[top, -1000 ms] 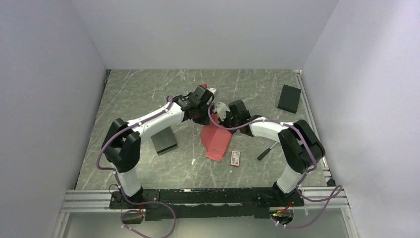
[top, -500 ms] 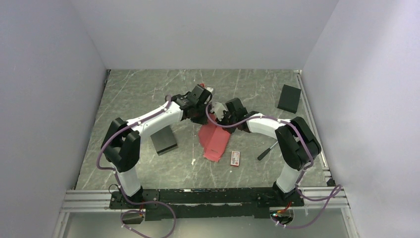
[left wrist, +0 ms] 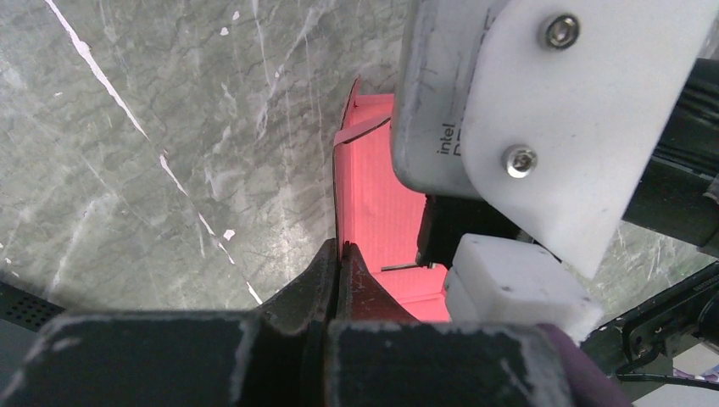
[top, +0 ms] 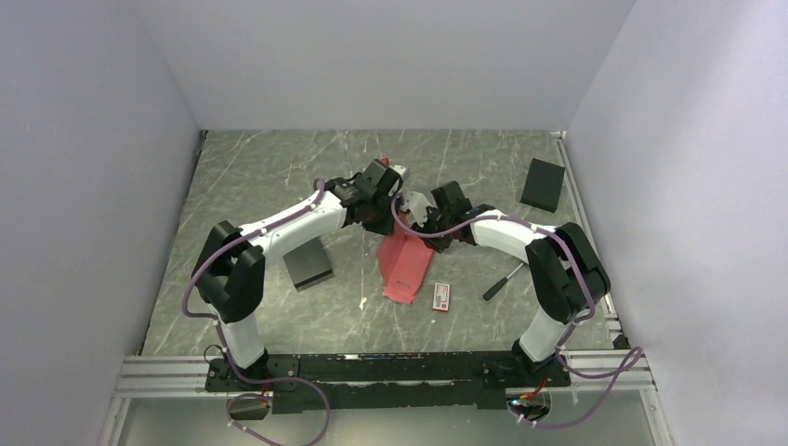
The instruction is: Fold the paper box
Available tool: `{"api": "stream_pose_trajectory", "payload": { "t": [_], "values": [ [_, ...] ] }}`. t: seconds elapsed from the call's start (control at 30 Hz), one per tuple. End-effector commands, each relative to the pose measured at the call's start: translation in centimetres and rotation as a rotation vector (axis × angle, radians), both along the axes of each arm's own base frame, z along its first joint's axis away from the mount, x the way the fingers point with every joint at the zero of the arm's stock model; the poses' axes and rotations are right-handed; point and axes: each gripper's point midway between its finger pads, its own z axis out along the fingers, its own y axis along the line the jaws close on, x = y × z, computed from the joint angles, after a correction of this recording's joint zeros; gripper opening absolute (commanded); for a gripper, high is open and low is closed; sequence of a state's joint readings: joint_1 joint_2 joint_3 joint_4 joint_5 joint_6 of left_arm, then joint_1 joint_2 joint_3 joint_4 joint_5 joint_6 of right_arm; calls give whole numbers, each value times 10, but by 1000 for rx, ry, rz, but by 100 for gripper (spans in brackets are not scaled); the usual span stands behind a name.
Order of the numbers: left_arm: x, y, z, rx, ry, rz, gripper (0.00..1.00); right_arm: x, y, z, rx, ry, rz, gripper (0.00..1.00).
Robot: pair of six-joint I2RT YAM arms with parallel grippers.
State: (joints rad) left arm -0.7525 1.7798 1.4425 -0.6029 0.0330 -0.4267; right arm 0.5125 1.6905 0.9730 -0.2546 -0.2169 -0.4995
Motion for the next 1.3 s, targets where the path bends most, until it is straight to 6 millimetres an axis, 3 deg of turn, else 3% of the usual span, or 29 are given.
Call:
{"api": "stream_pose_trajectory", "payload": {
  "t": [0.0,0.5,0.67,1.27],
  "values": [
    [-23,-41,19,-85,-16,-171,0,16,5,12,-9,-75,0,31],
    [-25,-46,19,-109,-10,-182,0,17,14,-6,-48,-101,4,32],
    [-25,-46,19,-109,-9,-183,0,17,21,-2,-30,-105,10,38],
    [-23,-49,18,-109,-5,-185,0,11,28,-3,-8,-104,56,37]
  ]
}}
